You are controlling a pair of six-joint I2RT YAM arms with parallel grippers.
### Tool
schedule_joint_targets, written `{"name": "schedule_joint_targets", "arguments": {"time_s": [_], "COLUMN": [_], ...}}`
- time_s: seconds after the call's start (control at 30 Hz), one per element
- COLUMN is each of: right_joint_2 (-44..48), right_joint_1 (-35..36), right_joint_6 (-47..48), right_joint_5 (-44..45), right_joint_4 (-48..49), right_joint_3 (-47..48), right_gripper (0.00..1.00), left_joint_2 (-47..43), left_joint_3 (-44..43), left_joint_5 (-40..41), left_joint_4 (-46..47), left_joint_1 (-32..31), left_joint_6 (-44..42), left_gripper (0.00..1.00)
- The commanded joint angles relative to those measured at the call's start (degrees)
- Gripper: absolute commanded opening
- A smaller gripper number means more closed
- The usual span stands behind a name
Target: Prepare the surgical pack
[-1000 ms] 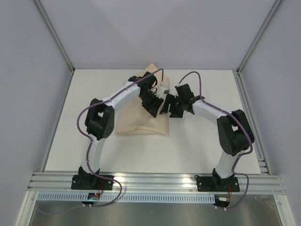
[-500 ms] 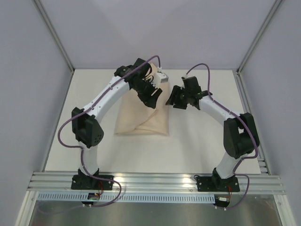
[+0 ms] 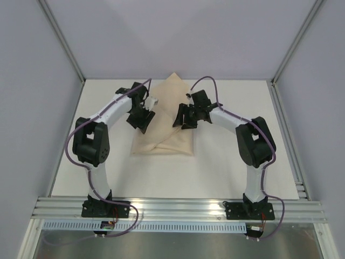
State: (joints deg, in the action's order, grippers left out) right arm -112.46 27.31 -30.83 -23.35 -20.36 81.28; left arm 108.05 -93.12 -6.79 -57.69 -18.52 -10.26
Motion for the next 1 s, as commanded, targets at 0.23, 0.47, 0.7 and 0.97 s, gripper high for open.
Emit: {"name": "schedule_joint_targets", "arguments": {"time_s": [0.23, 0.47, 0.7, 0.97], "right_joint_2": [-1.4, 5.1, 6.3, 0.6], "right_joint_1": [0.3, -3.0, -3.0, -3.5], "right_joint_6": [-1.5, 0.5, 1.5, 2.9], "right_joint_5": [-0.5, 6.4, 7.4, 14.7], "right_joint_4": [-0.4, -3.2, -7.3, -11.2], "right_joint_3": [-0.2, -0.9, 0.6, 1.8], "right_gripper": [0.03, 0.0, 0.01, 0.0], "left_joint_2": [1.6, -2.7, -2.8, 0.1], "left_joint_3": [3.0, 2.2, 0.8, 4.2], "left_joint_5": [1.4, -2.3, 0.8, 0.6], "left_joint_4": [5.9, 3.1, 3.5, 4.9], "left_joint_1": [-1.1, -1.1, -1.1, -1.1], "left_joint_6": [2.3, 0.3, 0.5, 1.7], "left_gripper": [0.62, 0.69, 0.69, 0.68]}}
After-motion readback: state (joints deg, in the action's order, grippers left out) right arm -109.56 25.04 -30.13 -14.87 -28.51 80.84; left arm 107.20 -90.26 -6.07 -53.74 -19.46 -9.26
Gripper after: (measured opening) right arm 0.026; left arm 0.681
